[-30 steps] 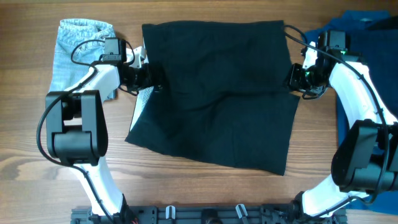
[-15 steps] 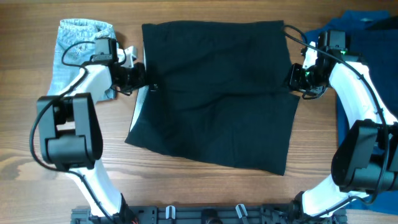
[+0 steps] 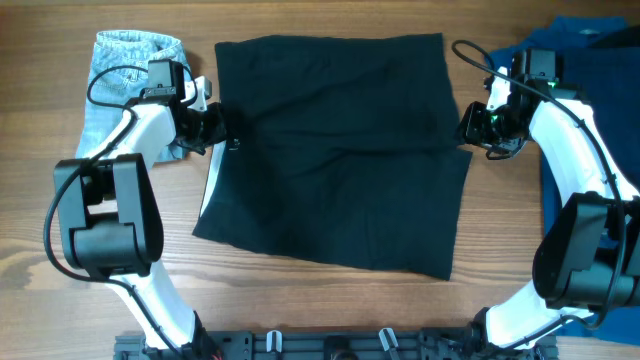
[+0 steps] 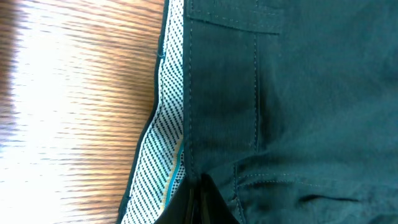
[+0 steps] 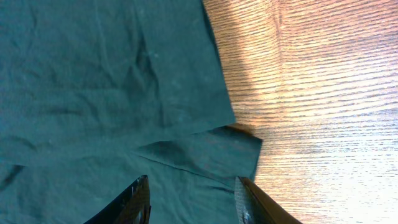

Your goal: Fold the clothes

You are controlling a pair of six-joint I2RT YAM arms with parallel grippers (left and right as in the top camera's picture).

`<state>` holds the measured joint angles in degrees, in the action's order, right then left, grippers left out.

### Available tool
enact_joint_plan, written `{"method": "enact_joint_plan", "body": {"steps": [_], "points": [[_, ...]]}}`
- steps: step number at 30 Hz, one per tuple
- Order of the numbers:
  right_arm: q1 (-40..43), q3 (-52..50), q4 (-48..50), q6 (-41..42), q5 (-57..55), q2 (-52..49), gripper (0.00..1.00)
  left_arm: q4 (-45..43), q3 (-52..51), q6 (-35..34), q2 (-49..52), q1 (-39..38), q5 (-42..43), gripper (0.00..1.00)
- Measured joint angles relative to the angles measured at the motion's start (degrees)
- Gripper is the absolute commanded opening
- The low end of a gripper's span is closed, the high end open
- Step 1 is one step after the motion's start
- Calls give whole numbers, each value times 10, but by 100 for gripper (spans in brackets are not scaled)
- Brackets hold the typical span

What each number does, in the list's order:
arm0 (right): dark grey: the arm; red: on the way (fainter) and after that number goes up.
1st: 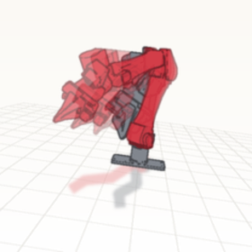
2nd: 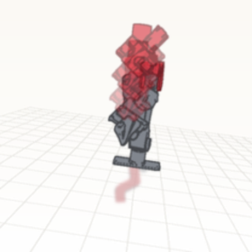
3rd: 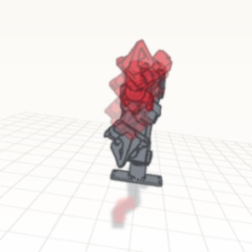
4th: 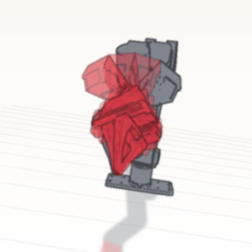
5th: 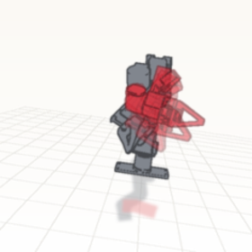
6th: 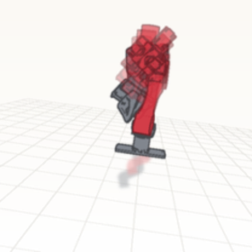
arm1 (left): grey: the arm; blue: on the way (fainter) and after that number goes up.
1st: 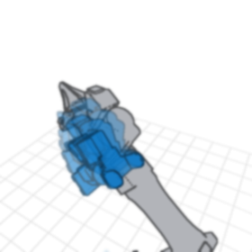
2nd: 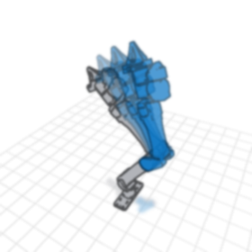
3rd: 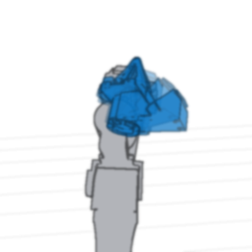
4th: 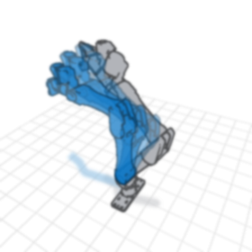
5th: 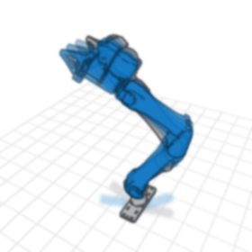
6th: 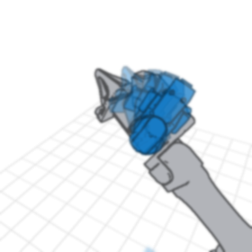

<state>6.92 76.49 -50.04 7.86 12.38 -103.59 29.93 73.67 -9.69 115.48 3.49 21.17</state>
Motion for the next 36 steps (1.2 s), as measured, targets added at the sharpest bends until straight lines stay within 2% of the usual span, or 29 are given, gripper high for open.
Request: {"method": "enact_joint_plan", "body": {"steps": [2, 3, 4, 6, 7, 10, 16, 22, 29, 33, 36], "points": [[0, 0, 1, 0, 0, 0, 44, 1, 0, 0, 0, 0, -8, 4], [0, 0, 2, 0, 0, 0, 43, 1, 0, 0, 0, 0, -13, 10], [0, 0, 3, 0, 0, 0, 42, 1, 0, 0, 0, 0, -15, 22], [0, 0, 3, 0, 0, 0, 33, 0, 0, -2, 0, 0, -23, 29], [0, 0, 4, 0, 0, 0, 33, 1, 0, -4, 0, 0, -25, 41], [0, 0, 6, -2, -1, 0, 32, 0, 0, -18, -1, 0, -29, 45], [0, 0, 10, -2, -1, 0, 24, 11, 0, -38, -41, 0, -33, 39], [0, -3, 8, 0, -1, 0, 9, 84, 2, -77, -92, -1, -59, 35], [0, -4, -17, 7, 1, -17, 7, 177, 2, -100, -95, -1, -79, 31], [0, -4, -57, 26, 0, -31, 4, 238, 2, -113, -95, -1, -102, 12], [0, -5, -66, 35, 0, -39, 5, 261, 2, -133, -95, -1, -137, 10]]}}
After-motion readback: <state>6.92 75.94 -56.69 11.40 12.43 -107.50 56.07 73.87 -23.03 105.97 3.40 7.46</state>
